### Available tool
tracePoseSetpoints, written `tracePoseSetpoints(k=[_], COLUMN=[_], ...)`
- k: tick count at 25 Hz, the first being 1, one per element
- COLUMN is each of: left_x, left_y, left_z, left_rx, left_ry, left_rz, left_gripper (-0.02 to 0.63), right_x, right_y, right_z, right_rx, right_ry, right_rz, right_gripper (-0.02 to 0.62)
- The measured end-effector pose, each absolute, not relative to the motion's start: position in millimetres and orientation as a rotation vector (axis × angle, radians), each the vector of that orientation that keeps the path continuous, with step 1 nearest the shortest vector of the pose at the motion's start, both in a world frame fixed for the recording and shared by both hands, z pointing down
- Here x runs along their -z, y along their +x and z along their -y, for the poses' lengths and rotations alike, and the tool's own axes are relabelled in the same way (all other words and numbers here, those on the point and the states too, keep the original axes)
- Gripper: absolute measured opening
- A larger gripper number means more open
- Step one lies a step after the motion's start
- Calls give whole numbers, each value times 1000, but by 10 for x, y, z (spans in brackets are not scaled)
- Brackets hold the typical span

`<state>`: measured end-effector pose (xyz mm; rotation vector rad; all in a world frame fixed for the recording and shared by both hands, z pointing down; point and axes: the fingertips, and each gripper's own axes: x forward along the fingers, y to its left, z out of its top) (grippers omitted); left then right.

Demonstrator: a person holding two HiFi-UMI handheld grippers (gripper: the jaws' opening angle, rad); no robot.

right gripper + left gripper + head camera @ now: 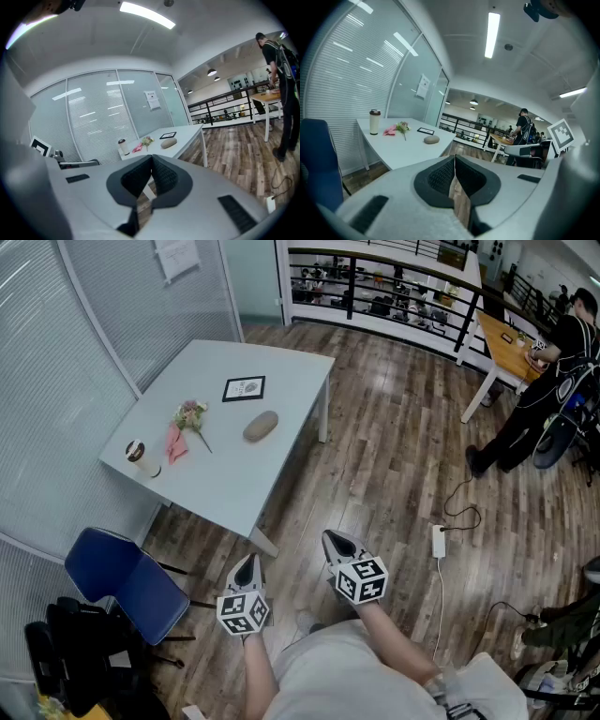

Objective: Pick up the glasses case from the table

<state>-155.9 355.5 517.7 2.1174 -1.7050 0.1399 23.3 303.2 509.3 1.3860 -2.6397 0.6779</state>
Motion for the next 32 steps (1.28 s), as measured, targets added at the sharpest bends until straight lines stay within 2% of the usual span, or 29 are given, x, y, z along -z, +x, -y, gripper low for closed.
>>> tracePoseSetpoints(k=[15, 20, 25, 32], left_x=[-5088, -5062, -5137, -5228], left_y=[-1678, -1648, -1458, -1335], left_z=[-3474, -3450, -3472, -3446], left_rx=[-94, -65, -66, -86], left_ry=[2136, 2176, 2227, 2232], left_rz=[1718, 1670, 1570, 1525], left_gripper=[18, 114, 134, 170], right_x=[-4992, -4980, -5039, -5155], right_y=[289, 226, 264, 343], right_z=[-2967, -3022, -3113, -3096], right_rx=[-679, -694, -711, -728], right_ry=[1451, 1408, 1391, 1396], right_rz=[2647, 2676, 2673, 2641], right_gripper=[-2, 101, 205, 244])
